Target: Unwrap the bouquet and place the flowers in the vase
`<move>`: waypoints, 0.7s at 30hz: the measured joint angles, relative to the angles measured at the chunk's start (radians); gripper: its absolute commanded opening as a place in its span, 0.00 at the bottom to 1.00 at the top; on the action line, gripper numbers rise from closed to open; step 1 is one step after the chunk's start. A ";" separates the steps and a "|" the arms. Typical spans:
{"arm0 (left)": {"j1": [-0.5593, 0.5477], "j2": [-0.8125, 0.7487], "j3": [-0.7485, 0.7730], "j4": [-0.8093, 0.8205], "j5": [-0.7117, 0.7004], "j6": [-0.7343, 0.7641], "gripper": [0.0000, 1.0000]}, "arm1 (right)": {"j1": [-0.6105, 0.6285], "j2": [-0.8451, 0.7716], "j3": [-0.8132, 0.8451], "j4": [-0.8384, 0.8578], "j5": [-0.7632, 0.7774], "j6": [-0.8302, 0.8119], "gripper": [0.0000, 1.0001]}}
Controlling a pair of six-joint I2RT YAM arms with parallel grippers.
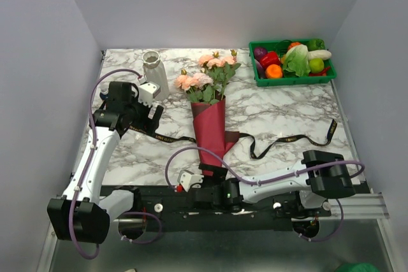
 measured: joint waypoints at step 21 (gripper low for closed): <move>0.000 0.000 -0.028 -0.005 0.000 0.002 0.99 | -0.088 0.025 -0.124 0.227 0.214 -0.097 0.92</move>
